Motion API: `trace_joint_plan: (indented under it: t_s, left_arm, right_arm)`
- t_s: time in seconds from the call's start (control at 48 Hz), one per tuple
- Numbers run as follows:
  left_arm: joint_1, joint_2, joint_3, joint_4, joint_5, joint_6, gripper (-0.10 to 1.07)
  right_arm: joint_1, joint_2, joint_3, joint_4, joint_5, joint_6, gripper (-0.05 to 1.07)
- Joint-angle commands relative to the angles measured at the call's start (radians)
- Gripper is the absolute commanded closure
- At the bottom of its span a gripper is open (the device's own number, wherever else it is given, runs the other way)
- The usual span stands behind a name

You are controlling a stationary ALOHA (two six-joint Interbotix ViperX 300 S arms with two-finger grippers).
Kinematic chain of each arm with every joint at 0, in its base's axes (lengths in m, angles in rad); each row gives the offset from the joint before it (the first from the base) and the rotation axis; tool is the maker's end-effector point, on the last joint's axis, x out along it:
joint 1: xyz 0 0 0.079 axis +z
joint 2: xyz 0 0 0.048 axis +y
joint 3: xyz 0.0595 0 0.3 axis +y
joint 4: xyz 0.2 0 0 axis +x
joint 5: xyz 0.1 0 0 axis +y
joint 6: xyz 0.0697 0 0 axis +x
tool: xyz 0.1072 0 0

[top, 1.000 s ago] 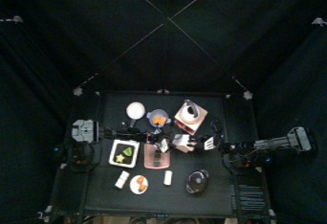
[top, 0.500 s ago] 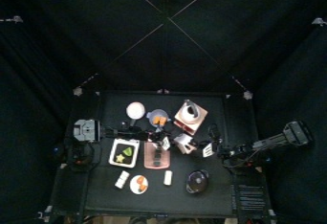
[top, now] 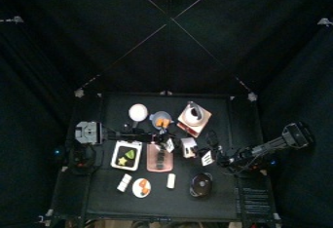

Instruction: Straighten knife sharpener vertically

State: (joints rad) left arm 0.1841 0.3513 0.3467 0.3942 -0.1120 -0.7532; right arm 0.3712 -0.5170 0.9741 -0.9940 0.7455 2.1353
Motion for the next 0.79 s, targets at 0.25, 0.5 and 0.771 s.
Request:
trace_joint_plan:
  t_s: [0.25, 0.5, 0.771]
  left_arm:
    - [-0.011, -0.025, -0.046, -0.002, -0.003, 0.003, 0.04]
    - [-0.011, -0.032, -0.04, -0.003, -0.003, 0.003, 0.04]
    - [-0.002, -0.104, 0.037, 0.0, -0.008, 0.003, 0.04]
  right_arm:
    - [0.029, 0.021, -0.067, -0.002, 0.005, 0.002, 0.71]
    - [0.054, 0.02, -0.075, 0.018, 0.049, -0.002, 0.71]
    - [0.114, -0.035, -0.071, 0.051, 0.158, -0.009, 0.71]
